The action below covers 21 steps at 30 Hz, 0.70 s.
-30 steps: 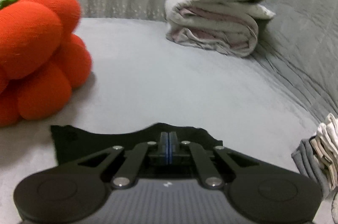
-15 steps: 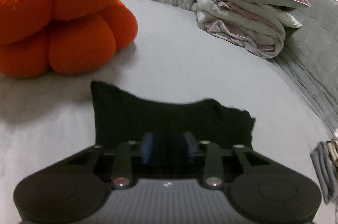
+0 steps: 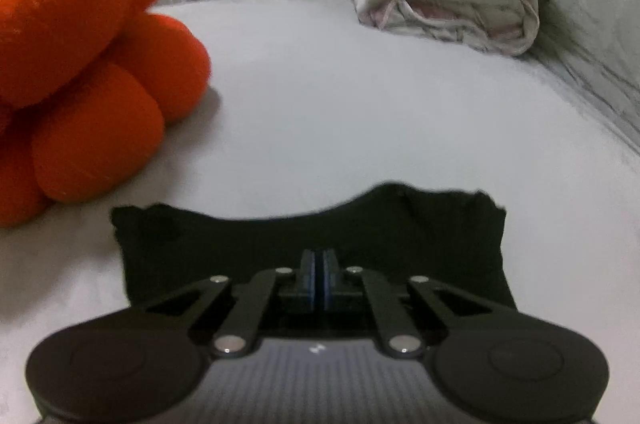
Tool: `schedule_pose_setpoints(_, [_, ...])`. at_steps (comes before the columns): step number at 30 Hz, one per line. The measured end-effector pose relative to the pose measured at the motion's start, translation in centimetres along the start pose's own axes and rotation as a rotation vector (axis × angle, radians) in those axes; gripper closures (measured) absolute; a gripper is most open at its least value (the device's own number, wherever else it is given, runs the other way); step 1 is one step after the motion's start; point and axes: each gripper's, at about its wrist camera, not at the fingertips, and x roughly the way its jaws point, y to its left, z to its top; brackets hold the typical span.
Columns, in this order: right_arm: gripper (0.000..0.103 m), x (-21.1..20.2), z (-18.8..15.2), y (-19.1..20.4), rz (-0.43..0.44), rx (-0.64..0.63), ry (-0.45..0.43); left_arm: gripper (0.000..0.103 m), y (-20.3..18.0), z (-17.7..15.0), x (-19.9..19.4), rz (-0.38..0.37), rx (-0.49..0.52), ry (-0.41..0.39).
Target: Fold clothes
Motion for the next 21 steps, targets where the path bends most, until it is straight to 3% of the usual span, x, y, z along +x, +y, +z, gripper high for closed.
schedule_pose_setpoints(8, [0.045,0.3,0.1,-0.4,-0.001,-0.003,-0.003,0.100,3.1,1.2,-3.0,-0.030,-0.147,-0.122])
schedule_pose_setpoints(15, [0.045,0.7,0.4,-0.6,-0.032,-0.034,-0.016,0.100,5.1,-1.0,-1.6,-0.026,-0.241,-0.073])
schedule_pose_setpoints(18, [0.045,1.0,2.1,-1.1,-0.054,-0.104,-0.079,0.100,5.4,-1.1,-2.1,-0.057,-0.240,-0.088])
schedule_pose_setpoints(21, [0.048,2.9,6.3,-2.6,-0.066,-0.125,-0.147,0.099,5.3,-1.0,-2.7,-0.087,-0.224,-0.113])
